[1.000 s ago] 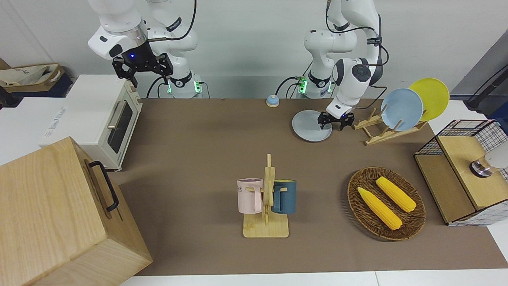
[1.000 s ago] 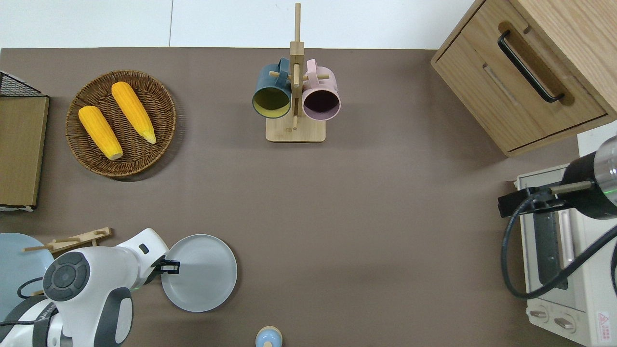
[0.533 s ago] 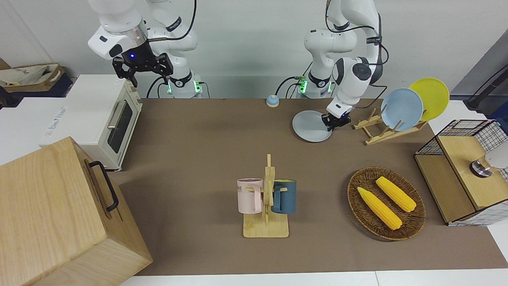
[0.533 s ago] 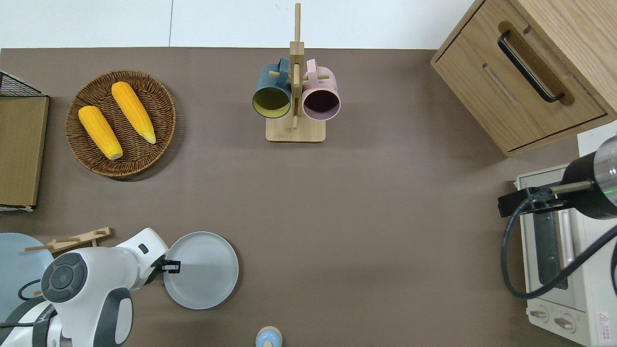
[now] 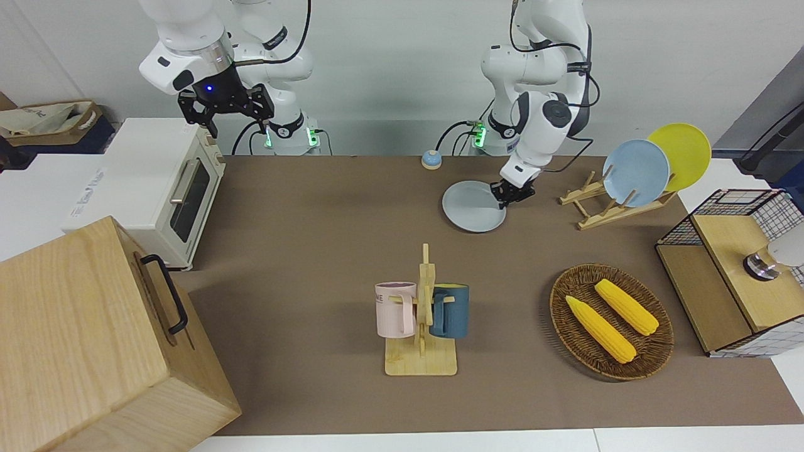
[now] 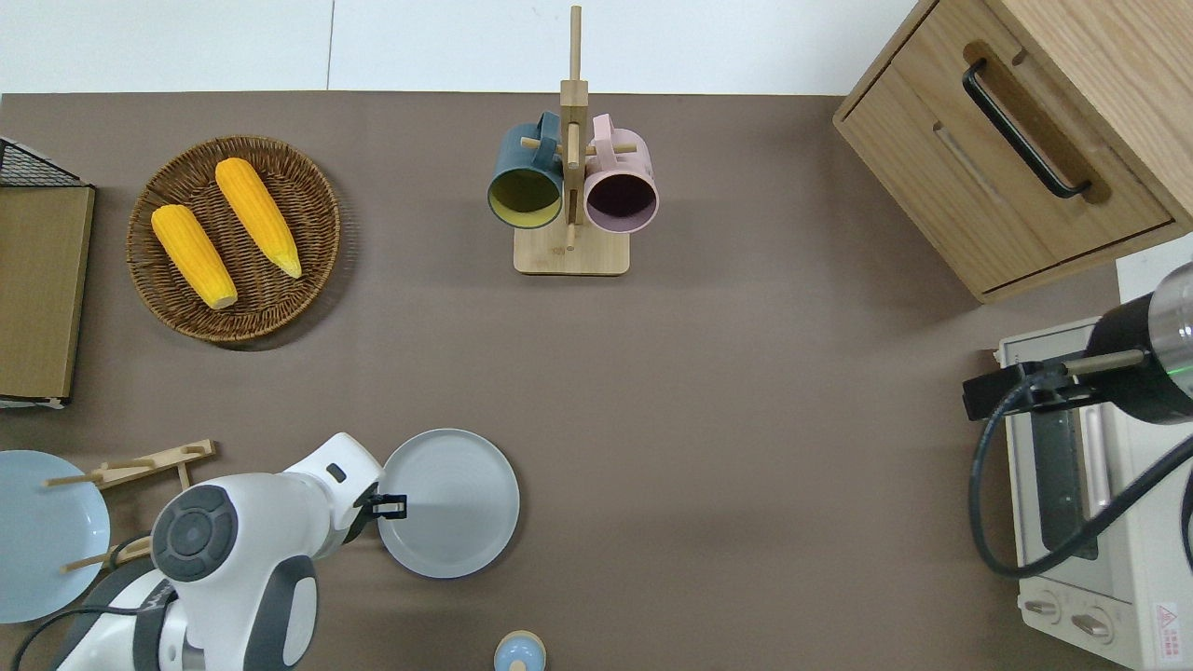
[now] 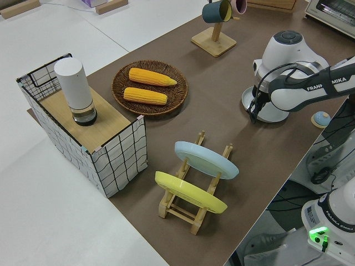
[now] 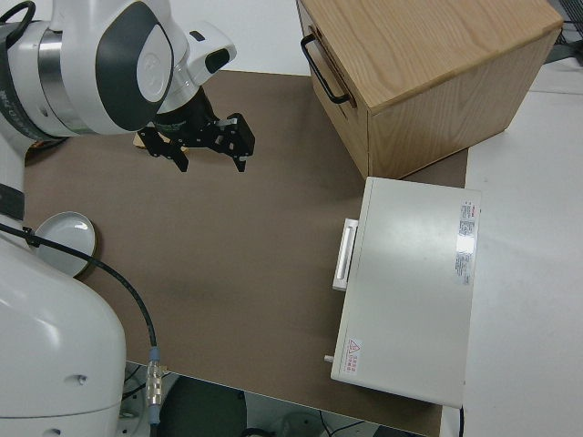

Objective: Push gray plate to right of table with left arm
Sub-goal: 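Push the gray plate with the left gripper away from the basket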

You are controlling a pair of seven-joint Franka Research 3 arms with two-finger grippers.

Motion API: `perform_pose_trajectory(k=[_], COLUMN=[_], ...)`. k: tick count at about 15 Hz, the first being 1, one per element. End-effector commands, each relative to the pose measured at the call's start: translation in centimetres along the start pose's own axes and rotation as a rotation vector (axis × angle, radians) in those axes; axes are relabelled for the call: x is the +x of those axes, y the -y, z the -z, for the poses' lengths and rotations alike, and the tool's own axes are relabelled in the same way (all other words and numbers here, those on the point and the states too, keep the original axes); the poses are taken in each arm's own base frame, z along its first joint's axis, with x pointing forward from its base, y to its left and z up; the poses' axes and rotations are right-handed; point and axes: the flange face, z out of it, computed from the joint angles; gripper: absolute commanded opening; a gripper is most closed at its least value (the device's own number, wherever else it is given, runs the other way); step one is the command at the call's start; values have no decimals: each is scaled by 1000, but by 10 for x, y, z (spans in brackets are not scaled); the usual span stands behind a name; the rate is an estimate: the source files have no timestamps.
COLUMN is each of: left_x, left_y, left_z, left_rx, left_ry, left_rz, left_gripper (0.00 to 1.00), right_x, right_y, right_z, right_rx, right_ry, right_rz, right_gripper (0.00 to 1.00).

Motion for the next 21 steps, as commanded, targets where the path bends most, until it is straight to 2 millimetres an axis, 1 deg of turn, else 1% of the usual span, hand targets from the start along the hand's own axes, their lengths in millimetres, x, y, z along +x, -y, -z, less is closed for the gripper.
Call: perform_pose_trajectory(k=[1,4,5,6,7,13,15,18,20,21], left_x=[8,13,13,13,12,4,0,1,4,2], left_y=[-56,-104,-112,-134,-149,-224,-257,-297,-319,-333], left_z=[-22,-29,-32,-36,-39,-51,-58,-63,-65,-65], left_rx=[-4,-4,-2,-2,-2,-8,-10,-26,-37,-46], left_ry=[17,21,24,27,27,28,27,17,10,7], left_rz=[39,57,56,60,68,88,103,131,163,171], left_gripper=[0,0,0,0,0,0,0,0,0,0], right_x=[-3,-3,-3,-3,-3,-3,-3,-3,-3,-3], right_y=[-1,-1,-1,-1,-1,-1,-1,-1,-1,-1], right_z=[4,4,4,4,4,4,4,4,4,4], right_rx=[4,4,4,4,4,4,4,4,4,4], right_ry=[4,4,4,4,4,4,4,4,4,4], right_rz=[-15,-15,-15,-13,-13,-15,-13,-13,-15,-13], right_gripper=[983,983,983,983,983,983,983,983,983,983])
